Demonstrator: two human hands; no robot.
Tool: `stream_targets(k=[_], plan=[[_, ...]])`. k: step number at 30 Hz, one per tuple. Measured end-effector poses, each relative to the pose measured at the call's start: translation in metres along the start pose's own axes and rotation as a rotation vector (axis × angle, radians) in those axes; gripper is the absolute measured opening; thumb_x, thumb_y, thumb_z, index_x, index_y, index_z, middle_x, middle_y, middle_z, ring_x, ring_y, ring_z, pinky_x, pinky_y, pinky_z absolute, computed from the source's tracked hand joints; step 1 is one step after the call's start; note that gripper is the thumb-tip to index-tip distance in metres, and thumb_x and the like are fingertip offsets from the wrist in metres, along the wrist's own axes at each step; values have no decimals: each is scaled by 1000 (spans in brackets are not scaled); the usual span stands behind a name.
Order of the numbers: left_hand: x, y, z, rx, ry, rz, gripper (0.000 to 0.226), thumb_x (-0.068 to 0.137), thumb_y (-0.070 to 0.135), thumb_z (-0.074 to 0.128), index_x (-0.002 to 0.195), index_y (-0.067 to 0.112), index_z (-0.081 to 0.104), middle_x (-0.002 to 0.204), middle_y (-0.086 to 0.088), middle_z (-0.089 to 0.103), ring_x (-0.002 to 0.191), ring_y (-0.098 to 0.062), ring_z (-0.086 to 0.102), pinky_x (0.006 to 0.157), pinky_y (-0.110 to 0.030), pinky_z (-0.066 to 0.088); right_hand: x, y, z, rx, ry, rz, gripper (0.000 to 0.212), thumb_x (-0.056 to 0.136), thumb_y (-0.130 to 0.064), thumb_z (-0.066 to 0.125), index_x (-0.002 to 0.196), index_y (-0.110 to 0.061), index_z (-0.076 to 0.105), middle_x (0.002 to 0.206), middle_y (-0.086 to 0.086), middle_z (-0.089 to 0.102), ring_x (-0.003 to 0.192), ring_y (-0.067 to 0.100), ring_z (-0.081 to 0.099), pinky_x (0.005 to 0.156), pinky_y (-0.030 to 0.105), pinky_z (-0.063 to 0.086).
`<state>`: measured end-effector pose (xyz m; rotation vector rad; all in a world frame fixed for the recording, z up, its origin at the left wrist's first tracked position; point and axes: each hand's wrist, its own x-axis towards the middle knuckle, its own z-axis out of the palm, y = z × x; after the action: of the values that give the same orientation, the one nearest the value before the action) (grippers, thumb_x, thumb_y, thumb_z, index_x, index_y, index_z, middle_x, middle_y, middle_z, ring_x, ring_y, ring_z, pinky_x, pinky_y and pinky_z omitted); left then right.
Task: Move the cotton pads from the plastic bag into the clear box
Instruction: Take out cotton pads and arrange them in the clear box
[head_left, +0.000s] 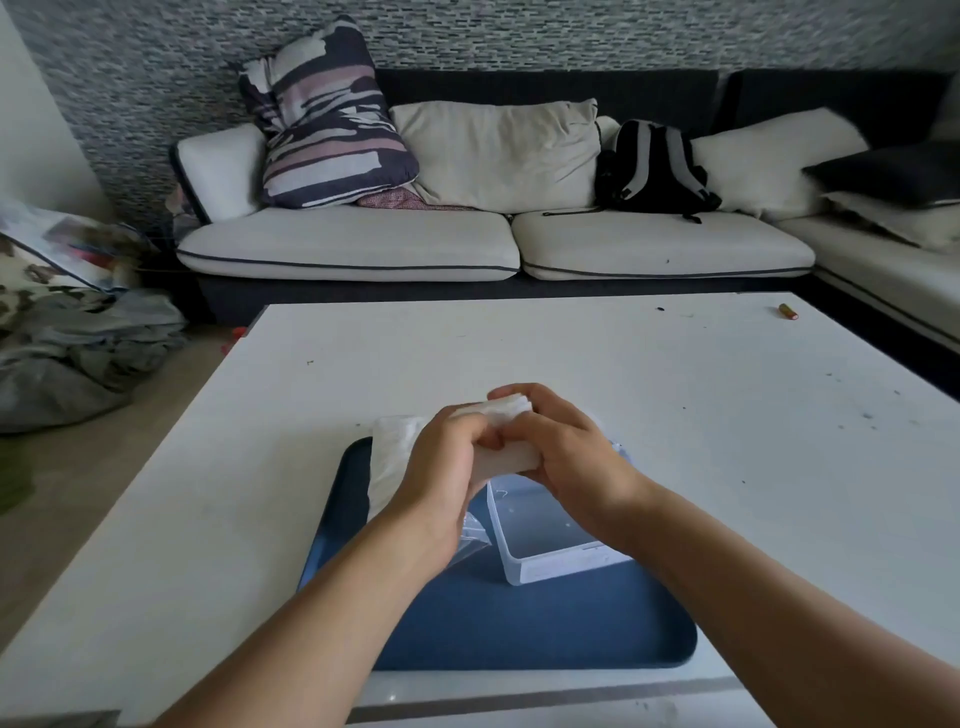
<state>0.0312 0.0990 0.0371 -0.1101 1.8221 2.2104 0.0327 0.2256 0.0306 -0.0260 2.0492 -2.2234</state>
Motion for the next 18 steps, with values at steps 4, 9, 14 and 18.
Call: stream_targets(k=[4,9,14,18], plan=[[6,-5,5,-200,52,-31,37,88,3,50,120,13,66,110,-14,75,99,-25,73,98,-40,56,-1,-1,1,46,21,53,27,97,-12,50,123,-15,58,113,11,70,105,23,68,96,39,53],[12,-11,11,-275,45,-39,37,87,12,65,123,13,60,109,-16,74,103,-33,72,101,-54,53,0,-3,-7,16,-1,88,28,100,-15,51,128,-17,54,118,13,65,107,25,67,88,35,57],[20,-11,11,-257,-52,-105,73,58,15,77,126,4,53,102,-14,65,92,-31,66,83,-54,53,6,-6,-23,-107,-158,105,26,99,-15,56,118,3,55,101,14,61,89,23,60,75,33,51],[34,-17,17,-154,-37,-87,47,85,6,52,132,11,46,112,-15,62,94,-28,65,75,-40,54,12,-13,-49,-187,32,103,31,88,-10,73,116,-3,63,90,7,68,73,15,66,62,26,52]])
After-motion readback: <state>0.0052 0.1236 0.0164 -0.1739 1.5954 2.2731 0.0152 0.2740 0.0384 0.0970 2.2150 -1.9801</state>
